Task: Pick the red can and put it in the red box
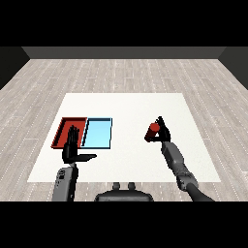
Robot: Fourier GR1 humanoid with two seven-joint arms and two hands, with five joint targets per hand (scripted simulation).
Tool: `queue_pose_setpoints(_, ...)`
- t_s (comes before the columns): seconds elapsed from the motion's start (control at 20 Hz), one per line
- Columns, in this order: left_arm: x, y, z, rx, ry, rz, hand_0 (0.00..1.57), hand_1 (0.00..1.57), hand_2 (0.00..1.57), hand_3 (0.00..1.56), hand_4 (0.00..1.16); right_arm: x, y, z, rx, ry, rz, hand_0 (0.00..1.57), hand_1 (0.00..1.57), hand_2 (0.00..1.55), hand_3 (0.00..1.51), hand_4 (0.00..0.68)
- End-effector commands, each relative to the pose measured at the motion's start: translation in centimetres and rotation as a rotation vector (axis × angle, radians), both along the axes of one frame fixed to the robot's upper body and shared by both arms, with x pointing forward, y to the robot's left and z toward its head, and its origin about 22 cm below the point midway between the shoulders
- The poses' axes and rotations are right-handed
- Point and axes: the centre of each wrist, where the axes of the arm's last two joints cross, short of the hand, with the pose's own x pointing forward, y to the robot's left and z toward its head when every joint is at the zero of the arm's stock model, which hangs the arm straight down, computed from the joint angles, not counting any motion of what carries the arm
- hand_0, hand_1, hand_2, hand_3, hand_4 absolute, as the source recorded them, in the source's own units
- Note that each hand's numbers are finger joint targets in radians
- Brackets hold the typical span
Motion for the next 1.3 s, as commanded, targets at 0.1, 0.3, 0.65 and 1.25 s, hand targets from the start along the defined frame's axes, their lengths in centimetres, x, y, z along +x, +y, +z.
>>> queue_pose_setpoints(0.1,-0.6,-1.0,-2.6,0.005,-0.007,-0.006,0.00,0.00,0.00,0.00,0.00,1.9,0.4,1.8,0.014,0.013,0.001,0.00,0.00,0.00,0.00,0.000)
queue_pose_setpoints(0.3,2.9,-0.7,-1.1,0.000,-0.002,0.011,0.00,0.00,0.00,0.00,0.00,1.9,1.7,1.2,-0.022,0.019,0.018,0.00,0.00,0.00,0.00,0.000)
queue_pose_setpoints(0.65,0.0,2.0,-0.5,0.009,-0.006,0.007,0.00,0.00,0.00,0.00,0.00,2.4,0.7,2.2,-0.010,0.010,0.026,0.00,0.00,0.00,0.00,0.000)
queue_pose_setpoints(1.25,1.2,-0.1,0.9,0.000,0.007,-0.002,0.00,0.00,0.00,0.00,0.00,2.1,0.7,1.7,-0.112,0.060,-0.055,1.50,1.50,1.47,1.44,0.667)
